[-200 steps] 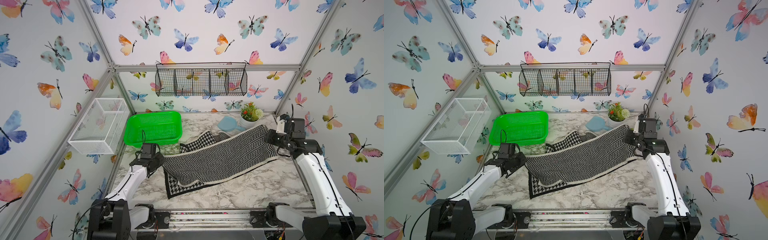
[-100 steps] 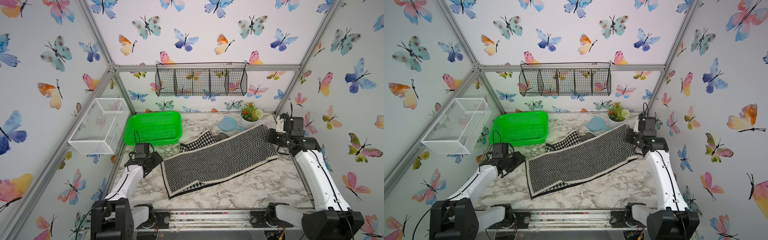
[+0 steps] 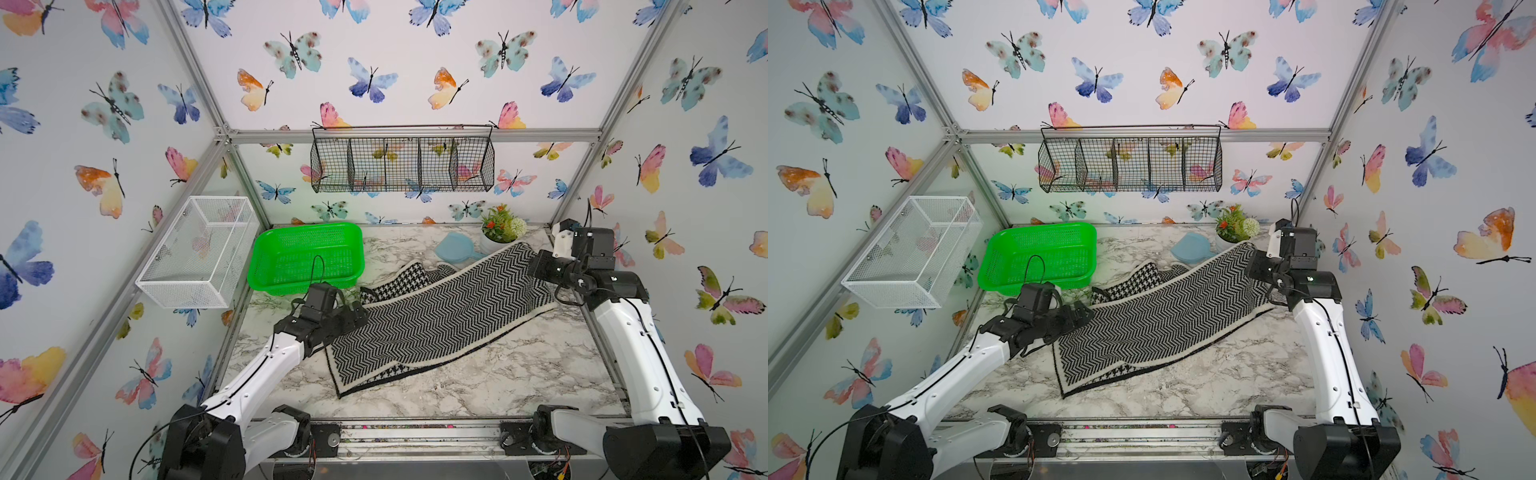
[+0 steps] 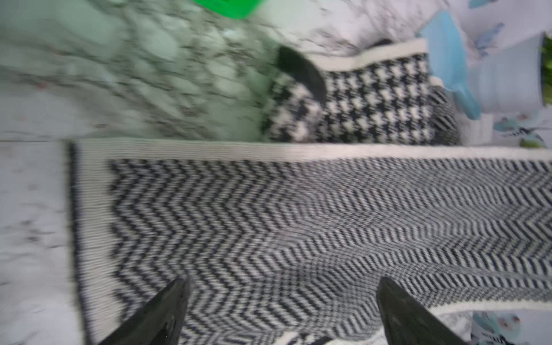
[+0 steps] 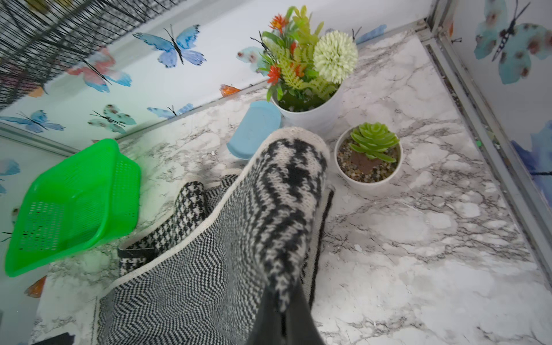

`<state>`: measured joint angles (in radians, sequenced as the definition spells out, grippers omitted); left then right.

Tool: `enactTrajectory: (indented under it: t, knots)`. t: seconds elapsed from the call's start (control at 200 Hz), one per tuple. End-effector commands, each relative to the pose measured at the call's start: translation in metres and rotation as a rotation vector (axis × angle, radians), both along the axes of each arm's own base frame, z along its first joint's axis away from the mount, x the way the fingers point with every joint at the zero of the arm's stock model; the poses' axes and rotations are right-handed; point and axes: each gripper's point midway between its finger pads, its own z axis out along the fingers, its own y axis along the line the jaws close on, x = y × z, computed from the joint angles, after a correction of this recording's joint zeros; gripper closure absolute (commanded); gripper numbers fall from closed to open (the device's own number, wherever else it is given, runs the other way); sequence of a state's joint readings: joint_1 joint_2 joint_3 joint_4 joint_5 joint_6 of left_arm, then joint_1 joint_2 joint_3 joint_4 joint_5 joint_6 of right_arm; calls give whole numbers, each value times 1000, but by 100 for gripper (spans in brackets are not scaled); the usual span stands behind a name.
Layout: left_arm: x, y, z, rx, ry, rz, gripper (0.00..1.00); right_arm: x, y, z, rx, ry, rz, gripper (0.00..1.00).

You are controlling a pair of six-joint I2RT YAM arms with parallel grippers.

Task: Roll up the scarf and place it into the basket
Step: Flatten out the scarf at the center of the board.

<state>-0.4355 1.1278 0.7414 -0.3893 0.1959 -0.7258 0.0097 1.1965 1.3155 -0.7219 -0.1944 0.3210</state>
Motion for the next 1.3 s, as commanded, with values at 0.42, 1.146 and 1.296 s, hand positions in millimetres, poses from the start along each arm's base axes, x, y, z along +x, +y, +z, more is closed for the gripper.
enactTrajectory:
  t: [0.42, 1.146, 1.296]
  knots:
    - [-15, -297, -18, -113, 73, -421, 1, -36, 26, 67, 109, -118, 128, 99]
    - [-60, -292, 16, -107, 32, -461, 2, -77, 71, 66, 274, -130, 362, 99]
    - [-69, -244, 3, -46, 31, -398, 2, -77, 78, 57, 294, -129, 387, 99]
